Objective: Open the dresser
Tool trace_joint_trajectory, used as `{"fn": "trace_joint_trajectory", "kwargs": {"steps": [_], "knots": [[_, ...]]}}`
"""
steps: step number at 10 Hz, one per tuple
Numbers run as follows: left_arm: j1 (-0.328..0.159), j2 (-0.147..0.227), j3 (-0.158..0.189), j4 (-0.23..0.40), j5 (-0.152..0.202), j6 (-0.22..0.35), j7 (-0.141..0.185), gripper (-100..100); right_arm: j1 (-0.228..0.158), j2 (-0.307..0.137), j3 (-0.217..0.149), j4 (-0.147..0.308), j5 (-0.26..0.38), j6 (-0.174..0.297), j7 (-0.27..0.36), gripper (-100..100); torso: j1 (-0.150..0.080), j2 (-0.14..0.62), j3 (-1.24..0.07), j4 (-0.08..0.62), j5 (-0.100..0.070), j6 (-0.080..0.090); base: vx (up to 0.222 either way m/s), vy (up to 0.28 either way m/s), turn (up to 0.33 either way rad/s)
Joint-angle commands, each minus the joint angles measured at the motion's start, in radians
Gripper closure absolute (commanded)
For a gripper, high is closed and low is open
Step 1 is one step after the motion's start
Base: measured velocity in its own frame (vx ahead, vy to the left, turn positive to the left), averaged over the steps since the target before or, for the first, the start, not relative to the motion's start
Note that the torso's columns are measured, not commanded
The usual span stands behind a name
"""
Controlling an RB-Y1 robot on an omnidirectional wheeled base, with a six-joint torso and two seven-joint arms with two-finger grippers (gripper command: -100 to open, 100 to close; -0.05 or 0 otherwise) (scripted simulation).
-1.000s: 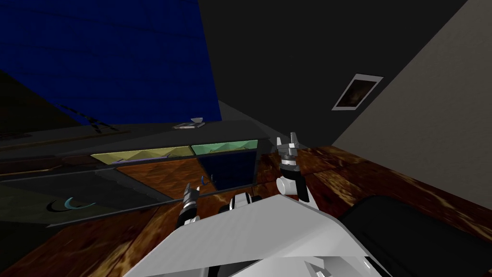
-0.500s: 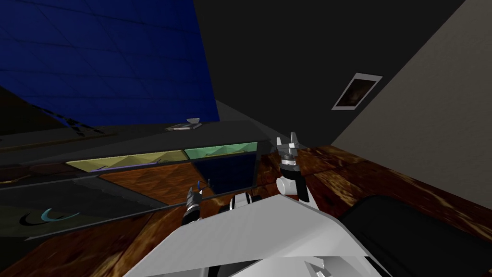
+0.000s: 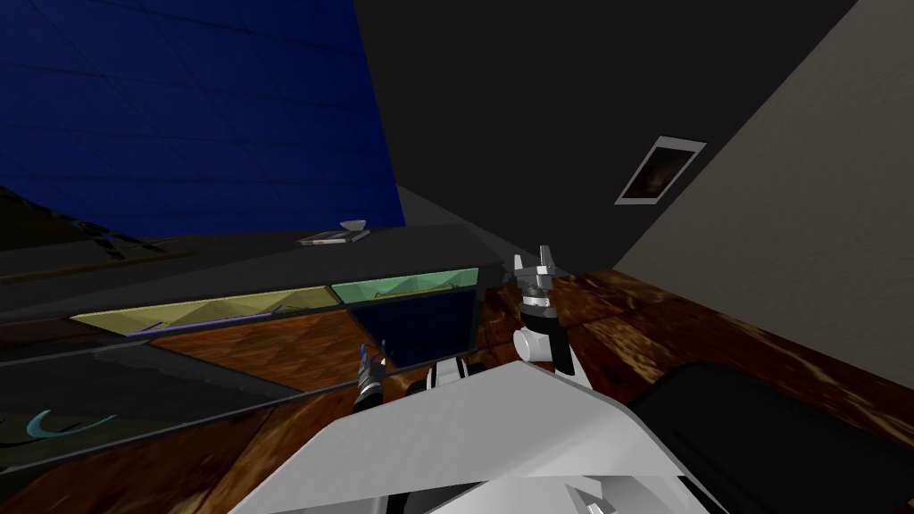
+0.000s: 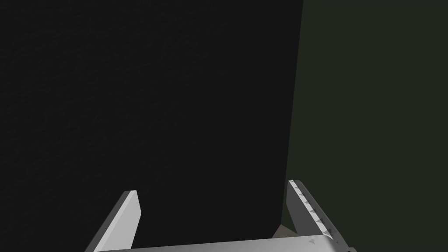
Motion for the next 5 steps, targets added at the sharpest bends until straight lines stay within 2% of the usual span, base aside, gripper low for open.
{"fn": "trace_joint_trajectory", "kwargs": {"steps": [1, 2, 3, 4, 5], "knots": [[-0.02, -0.043, 0.002, 0.057, 0.005, -0.011, 0.015, -100, 0.0, 0.0, 0.0, 0.0, 0.0, 0.0, 0.0, 0, 0.001, 0.002, 0.001, 0.001, 0.0, 0.0, 0.046, -0.017, -0.024], [-0.018, -0.03, 0.002, 0.048, 0.003, -0.013, 0.008, -100, 0.0, 0.0, 0.0, 0.0, 0.0, 0.0, 0.0, 0, 0.0, 0.002, 0.001, 0.001, 0.0, 0.0, 0.024, -0.011, -0.007], [0.001, -0.037, -0.001, 0.063, 0.004, -0.045, 0.016, -100, 0.0, 0.0, 0.0, 0.0, 0.0, 0.0, 0.0, 0, 0.001, 0.002, 0.001, 0.001, 0.0, 0.0, 0.105, 0.033, -0.064], [0.005, -0.038, -0.002, 0.066, 0.004, -0.053, 0.018, -100, 0.0, 0.0, 0.0, 0.0, 0.0, 0.0, 0.0, 0, 0.003, -0.002, -0.001, 0.0, 0.001, 0.0, 0.181, 0.075, -0.1], [0.002, -0.039, -0.001, 0.061, 0.004, -0.043, 0.014, -100, 0.0, 0.0, 0.0, 0.0, 0.0, 0.0, 0.0, 0, 0.004, -0.006, -0.003, -0.001, 0.001, 0.0, 0.08, 0.037, 0.011]]}}
